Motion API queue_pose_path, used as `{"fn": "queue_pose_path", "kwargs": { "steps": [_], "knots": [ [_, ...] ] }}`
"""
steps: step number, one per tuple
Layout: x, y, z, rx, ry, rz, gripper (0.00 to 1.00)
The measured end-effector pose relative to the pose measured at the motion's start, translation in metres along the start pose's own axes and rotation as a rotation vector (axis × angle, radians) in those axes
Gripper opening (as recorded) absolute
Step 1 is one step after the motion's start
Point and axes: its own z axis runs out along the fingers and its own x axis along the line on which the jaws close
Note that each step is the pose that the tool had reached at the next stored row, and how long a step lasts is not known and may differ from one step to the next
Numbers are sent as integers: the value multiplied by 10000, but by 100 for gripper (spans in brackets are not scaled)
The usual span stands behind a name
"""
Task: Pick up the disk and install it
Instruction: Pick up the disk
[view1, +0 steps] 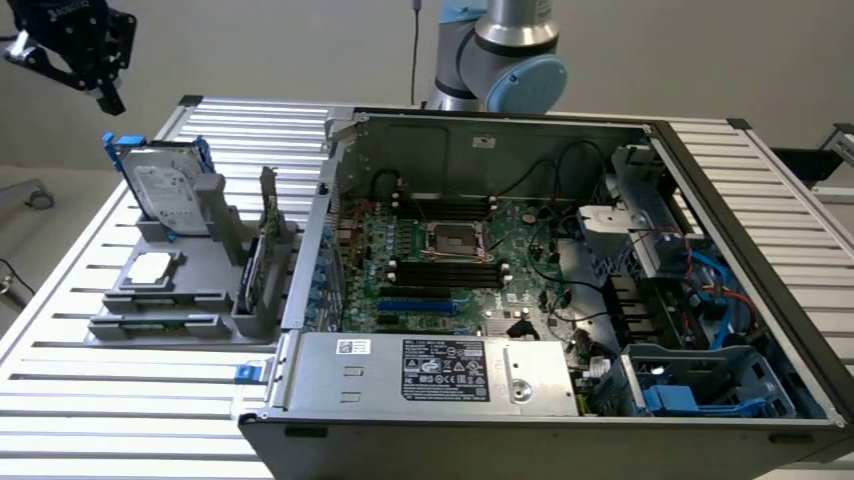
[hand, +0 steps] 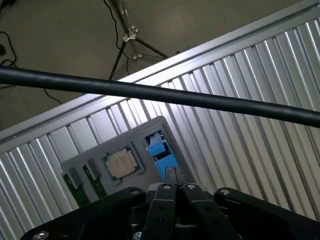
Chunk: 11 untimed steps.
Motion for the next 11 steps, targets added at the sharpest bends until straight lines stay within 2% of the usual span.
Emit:
{"fn": "queue_pose_path", "kwargs": {
  "steps": [11],
  "knots": [
    [0, 0, 0, 3, 124, -1997, 11]
  ]
}}
